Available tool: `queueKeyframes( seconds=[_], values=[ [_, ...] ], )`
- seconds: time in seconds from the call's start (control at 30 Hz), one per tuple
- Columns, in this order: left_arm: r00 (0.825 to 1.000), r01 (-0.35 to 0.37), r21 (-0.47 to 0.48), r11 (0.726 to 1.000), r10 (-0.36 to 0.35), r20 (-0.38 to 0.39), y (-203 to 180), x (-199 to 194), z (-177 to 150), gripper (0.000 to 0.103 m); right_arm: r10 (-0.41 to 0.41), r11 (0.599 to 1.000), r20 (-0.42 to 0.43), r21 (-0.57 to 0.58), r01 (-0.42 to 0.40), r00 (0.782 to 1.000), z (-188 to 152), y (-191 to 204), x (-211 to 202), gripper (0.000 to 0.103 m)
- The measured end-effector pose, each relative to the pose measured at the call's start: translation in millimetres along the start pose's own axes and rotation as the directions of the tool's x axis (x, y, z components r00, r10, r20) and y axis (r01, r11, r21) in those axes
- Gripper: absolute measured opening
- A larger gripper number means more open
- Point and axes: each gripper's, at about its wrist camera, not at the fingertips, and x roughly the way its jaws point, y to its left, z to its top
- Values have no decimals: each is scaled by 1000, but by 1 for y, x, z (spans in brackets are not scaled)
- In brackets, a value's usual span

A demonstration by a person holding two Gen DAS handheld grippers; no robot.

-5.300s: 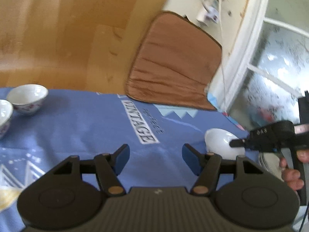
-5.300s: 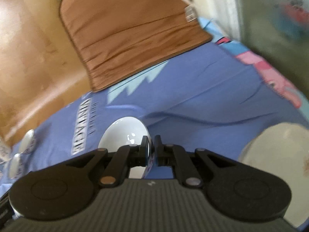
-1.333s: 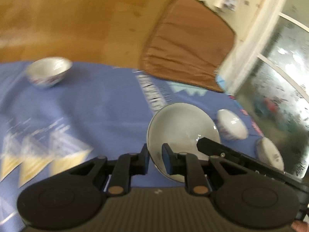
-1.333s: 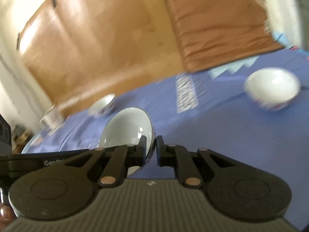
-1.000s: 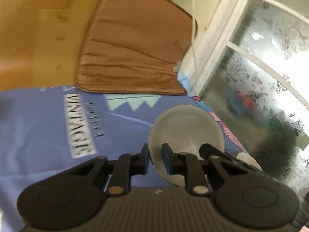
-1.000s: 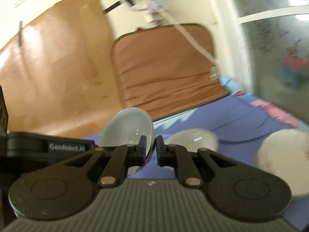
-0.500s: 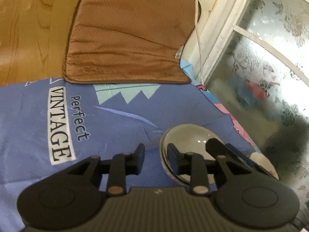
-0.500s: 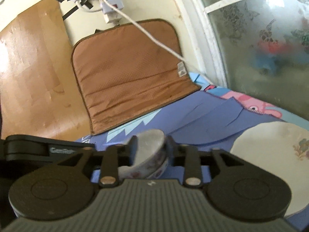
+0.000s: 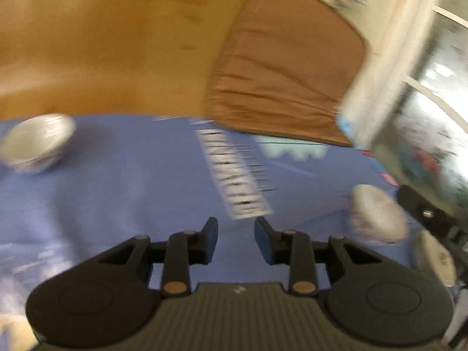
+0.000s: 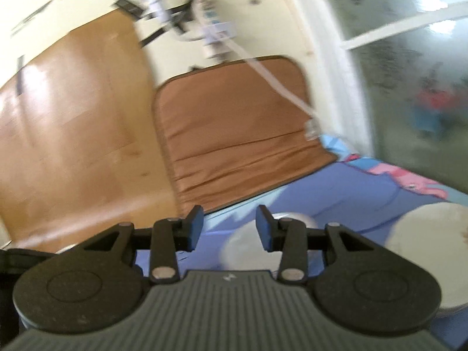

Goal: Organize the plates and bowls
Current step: 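Move both open tools back to the last floral bowl, then grasp the last floral bowl rim with the right gripper and lift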

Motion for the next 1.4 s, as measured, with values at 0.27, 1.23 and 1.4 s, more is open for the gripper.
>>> queueKeyframes(
  seconds=[0.27, 1.23, 1.4],
  values=[
    [967, -234, -164, 958, 247, 59, 126, -51, -2, 32, 234, 968, -239, -26, -248, 942, -19, 73, 31, 43],
    [920, -330, -292, 898, 375, 114, 205, -69, -12, 37, 304, 948, -532, 85, -307, 790, -74, 239, 207, 37],
    [913, -352, -275, 895, 393, 111, 201, -69, -12, 41, 281, 953, -535, 55, -299, 797, -80, 237, 206, 15]
  ],
)
